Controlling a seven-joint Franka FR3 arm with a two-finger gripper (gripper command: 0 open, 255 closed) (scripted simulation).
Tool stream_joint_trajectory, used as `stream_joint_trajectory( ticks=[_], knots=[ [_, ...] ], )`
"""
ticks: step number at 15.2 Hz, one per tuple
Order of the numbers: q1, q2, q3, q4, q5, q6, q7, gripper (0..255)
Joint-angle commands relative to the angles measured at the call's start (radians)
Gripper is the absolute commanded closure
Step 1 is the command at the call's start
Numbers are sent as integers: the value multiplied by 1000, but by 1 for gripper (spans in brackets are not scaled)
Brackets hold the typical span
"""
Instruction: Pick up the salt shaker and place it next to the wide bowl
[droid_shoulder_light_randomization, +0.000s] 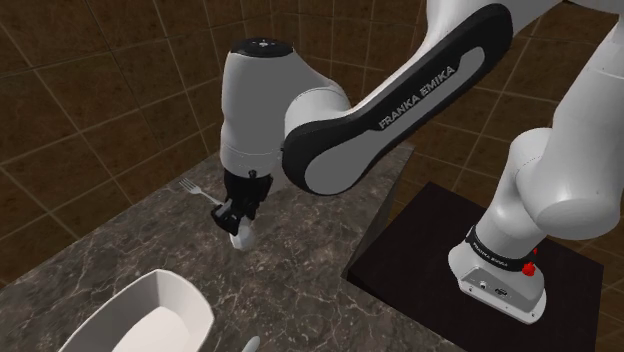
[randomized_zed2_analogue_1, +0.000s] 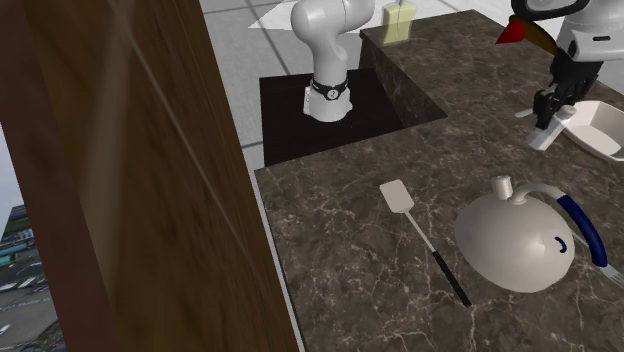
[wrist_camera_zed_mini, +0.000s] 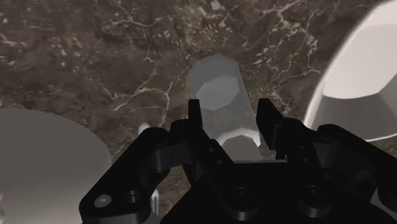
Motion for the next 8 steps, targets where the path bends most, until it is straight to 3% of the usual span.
stream_joint_trajectory(
  ticks=[1, 8],
  knots=[
    [0, 15, 0, -13, -13, 27, 10, 255],
    [5, 82, -8, -46, -73, 119, 55, 255]
  ],
)
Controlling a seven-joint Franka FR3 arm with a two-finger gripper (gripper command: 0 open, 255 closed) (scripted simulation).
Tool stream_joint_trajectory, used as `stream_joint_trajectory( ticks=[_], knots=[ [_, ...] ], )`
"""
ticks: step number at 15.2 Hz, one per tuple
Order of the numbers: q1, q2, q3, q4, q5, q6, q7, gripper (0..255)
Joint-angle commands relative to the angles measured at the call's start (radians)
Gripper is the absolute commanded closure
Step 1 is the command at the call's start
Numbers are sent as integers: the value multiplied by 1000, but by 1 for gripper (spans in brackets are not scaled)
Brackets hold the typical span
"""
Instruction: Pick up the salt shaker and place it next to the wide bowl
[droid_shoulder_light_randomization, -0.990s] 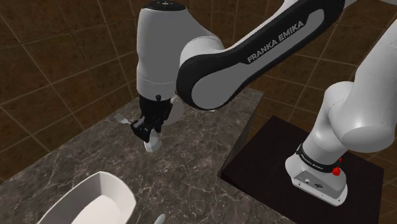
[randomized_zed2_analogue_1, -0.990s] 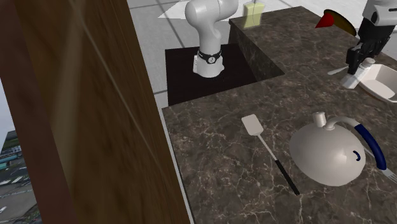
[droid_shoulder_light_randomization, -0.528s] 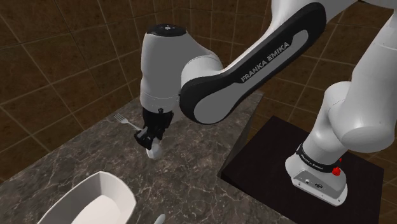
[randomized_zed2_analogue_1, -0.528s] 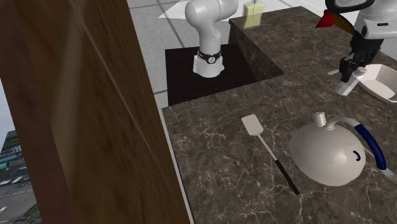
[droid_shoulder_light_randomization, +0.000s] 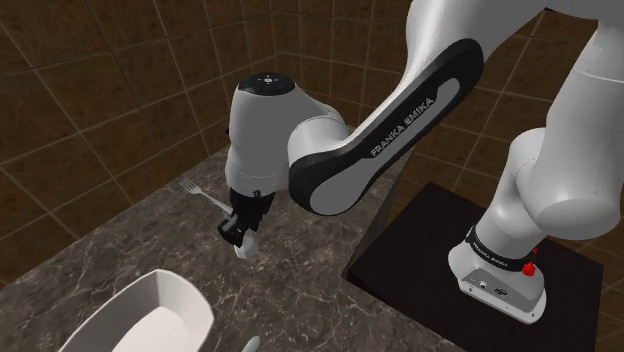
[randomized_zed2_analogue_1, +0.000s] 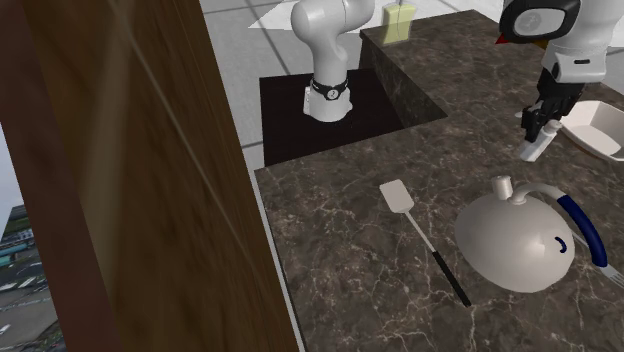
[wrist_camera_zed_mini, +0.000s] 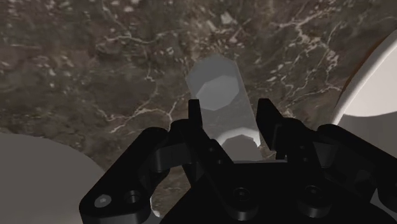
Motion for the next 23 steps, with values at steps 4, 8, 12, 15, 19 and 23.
stream_joint_trajectory(
  ticks=[4, 8, 12, 15, 19, 23],
  knots=[
    [2, 13, -2, -7, -13, 19, 11, 255],
    [2, 13, -2, -7, -13, 19, 11, 255],
    [2, 13, -2, -7, -13, 19, 11, 0],
    [-2, -21, 4, -10, 16, -8, -9, 0],
    [-5, -110, 10, -10, 86, -88, -59, 0],
    [-5, -110, 9, -10, 86, -88, -59, 0]
  ],
)
